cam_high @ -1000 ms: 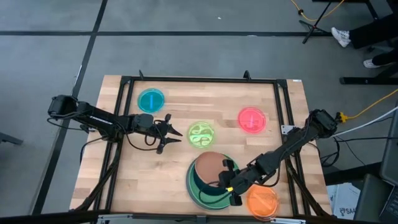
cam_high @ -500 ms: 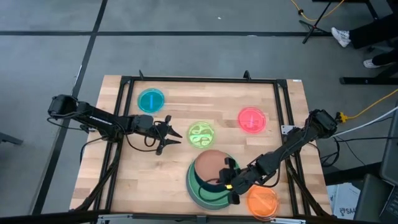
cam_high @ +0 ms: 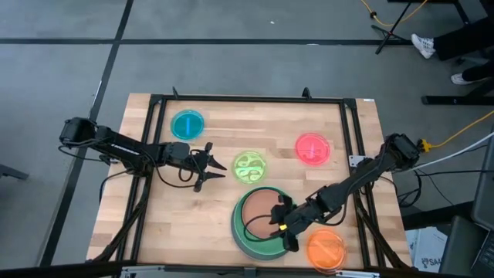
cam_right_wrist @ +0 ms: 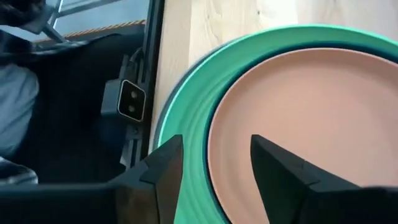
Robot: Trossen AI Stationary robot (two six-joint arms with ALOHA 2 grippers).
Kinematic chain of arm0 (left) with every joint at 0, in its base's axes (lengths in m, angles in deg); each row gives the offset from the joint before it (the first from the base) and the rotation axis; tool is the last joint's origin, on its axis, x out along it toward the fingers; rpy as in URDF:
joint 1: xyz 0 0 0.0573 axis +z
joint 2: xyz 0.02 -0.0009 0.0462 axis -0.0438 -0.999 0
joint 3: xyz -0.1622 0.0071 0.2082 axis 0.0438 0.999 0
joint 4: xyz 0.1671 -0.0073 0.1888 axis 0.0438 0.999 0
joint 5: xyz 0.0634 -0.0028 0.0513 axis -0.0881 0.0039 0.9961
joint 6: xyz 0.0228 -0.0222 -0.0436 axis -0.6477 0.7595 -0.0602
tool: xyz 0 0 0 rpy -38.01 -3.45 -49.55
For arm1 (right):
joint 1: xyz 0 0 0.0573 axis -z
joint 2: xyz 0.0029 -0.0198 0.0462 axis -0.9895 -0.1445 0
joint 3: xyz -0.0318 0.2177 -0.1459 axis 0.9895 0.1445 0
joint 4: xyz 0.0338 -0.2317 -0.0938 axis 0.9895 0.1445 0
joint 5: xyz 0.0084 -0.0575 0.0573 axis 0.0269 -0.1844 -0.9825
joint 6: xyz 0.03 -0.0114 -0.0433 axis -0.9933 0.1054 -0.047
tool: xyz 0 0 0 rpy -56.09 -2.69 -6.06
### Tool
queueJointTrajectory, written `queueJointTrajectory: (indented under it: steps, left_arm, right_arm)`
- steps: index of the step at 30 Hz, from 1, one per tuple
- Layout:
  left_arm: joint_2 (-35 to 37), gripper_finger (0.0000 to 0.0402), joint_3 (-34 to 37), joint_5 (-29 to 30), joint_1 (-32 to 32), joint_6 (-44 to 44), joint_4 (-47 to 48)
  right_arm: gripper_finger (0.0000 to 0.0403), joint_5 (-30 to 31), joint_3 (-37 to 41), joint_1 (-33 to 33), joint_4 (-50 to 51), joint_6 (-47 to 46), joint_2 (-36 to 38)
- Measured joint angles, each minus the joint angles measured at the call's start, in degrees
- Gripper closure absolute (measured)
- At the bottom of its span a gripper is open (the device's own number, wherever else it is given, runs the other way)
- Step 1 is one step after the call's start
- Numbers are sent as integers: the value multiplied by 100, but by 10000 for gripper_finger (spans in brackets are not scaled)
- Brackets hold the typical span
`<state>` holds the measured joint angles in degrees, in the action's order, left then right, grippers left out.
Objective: Stack plastic plates
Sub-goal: Stack the pink plate on top of the brown plate
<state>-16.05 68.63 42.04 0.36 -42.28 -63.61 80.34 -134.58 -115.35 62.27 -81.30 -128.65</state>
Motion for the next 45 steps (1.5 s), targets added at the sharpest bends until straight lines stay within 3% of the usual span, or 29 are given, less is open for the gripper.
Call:
queueJointTrajectory:
  steps: [10, 14, 24, 36, 45]
  left_arm:
    - [0, 290, -1, 11, -1, -1, -100]
    - [0, 290, -1, 28, 0, -1, -97]
    - [0, 290, -2, 31, -11, 30, -73]
    - [-2, 290, 0, 127, -68, 45, -11]
    - [-2, 290, 0, 262, -66, 51, 6]
  right_arm:
    - [237, 1049, -13, 36, 1601, -46, 425]
    - [237, 1141, -7, 36, 1897, -162, 437]
    - [238, 852, 733, 399, 1786, -306, 837]
    - [238, 1142, 2348, 905, 1639, -793, 2500]
    - [238, 1503, 3086, 1868, 1742, -739, 2599]
